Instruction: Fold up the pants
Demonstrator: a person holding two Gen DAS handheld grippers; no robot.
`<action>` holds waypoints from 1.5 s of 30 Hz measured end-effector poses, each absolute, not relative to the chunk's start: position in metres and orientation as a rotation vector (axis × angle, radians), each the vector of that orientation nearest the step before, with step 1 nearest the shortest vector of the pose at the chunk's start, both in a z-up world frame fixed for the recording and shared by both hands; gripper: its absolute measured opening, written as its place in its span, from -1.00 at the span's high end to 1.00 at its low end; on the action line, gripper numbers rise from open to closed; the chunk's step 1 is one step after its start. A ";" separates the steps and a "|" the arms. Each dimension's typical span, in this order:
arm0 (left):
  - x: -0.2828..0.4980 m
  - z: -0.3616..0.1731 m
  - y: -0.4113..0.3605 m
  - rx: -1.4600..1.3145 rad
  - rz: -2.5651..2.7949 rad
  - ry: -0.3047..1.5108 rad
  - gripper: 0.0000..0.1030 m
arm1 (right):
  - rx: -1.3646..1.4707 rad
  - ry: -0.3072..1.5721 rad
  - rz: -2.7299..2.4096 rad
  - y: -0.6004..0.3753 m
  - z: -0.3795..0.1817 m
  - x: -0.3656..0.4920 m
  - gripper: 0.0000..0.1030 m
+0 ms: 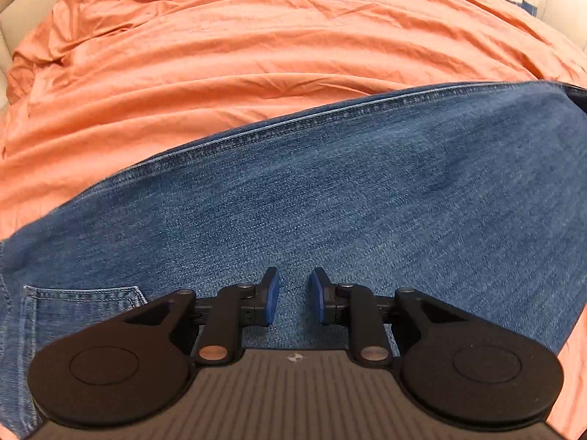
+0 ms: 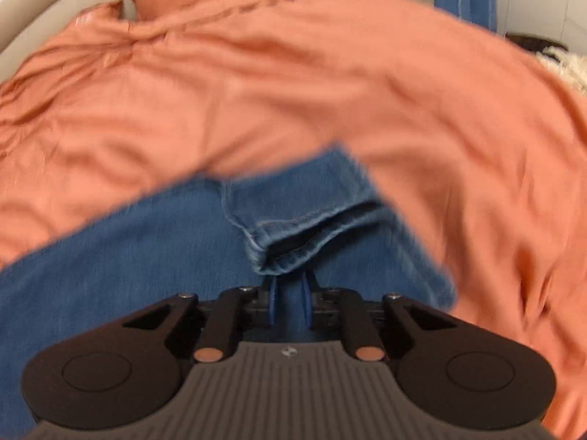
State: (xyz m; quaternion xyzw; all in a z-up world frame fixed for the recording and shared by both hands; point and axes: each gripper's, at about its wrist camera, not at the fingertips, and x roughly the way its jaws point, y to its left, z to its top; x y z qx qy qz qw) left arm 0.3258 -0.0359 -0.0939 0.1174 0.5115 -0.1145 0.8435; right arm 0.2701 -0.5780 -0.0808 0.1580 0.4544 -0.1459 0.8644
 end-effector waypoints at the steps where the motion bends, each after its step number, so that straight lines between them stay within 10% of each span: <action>1: 0.326 -0.093 -0.035 0.238 -0.240 1.077 0.50 | 0.339 0.926 -0.319 -0.585 -0.075 0.275 0.79; 23: 0.277 -0.062 -0.012 0.235 -0.227 1.031 0.48 | 0.882 0.799 -0.375 -0.659 -0.089 0.161 0.28; 28: 0.271 -0.063 -0.012 0.210 -0.224 1.046 0.48 | 1.039 0.722 -0.400 -0.666 -0.124 0.158 0.34; 33: 0.271 -0.062 -0.021 0.221 -0.243 1.050 0.48 | 1.113 0.663 -0.373 -0.675 -0.116 0.159 0.93; 38: 0.277 -0.065 -0.037 0.212 -0.299 1.032 0.48 | 0.863 0.613 -0.299 -0.660 -0.054 0.163 1.00; 45: 0.289 -0.075 -0.097 0.264 -0.438 1.009 0.48 | 0.868 0.771 -0.395 -0.667 -0.107 0.174 0.96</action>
